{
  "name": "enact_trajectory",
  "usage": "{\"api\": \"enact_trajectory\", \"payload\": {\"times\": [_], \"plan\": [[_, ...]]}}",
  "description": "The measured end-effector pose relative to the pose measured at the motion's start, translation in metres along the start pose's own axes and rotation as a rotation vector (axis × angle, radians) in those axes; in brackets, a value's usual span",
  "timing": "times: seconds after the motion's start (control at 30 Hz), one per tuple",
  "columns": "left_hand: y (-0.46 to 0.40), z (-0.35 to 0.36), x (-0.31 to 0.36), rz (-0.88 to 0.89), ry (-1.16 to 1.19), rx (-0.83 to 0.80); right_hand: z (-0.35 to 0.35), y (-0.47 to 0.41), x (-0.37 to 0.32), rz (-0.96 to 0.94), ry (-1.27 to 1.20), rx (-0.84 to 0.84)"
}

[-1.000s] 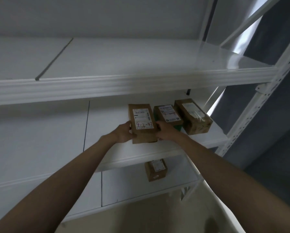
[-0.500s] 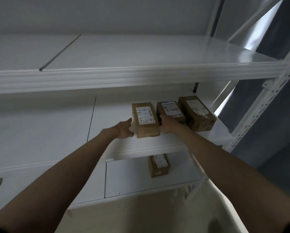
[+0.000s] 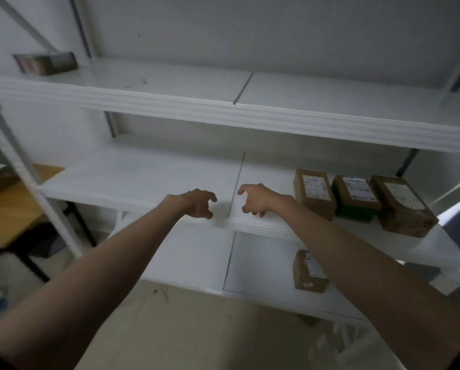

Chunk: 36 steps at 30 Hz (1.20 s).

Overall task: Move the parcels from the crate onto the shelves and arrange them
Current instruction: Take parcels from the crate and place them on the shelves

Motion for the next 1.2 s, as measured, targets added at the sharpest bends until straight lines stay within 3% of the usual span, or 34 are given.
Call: {"api": "enact_trajectory", "payload": {"times": [0.2, 0.47, 0.8, 1.2], "plan": [[0.109, 0.063, -0.161, -0.278, 0.091, -0.016, 0.115, -0.029, -0.153, -0.17, 0.267, -0.233], [0.31, 0.176, -0.332, -0.644, 0.262, -0.01, 0.282, 0.005, -0.356, -0.531, 0.621, -0.373], [0.522, 0.316, -0.435, -1.039, 0.521, -0.024, 0.466, 0.078, -0.55, -0.912, 0.81, -0.583], [0.683, 0.421, -0.548, -1.397, 0.848, -0.046, 0.627, 0.099, -0.737, -1.22, 1.065, -0.802]]}}
Point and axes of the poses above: each hand's wrist, its own y-axis away from the middle knuckle, its own z-axis out of the palm, x = y × z, the point moved 8 cm from there along -y, towards the middle knuckle, and after that the axes turned 8 degrees about -x, right-handed, at the moved point
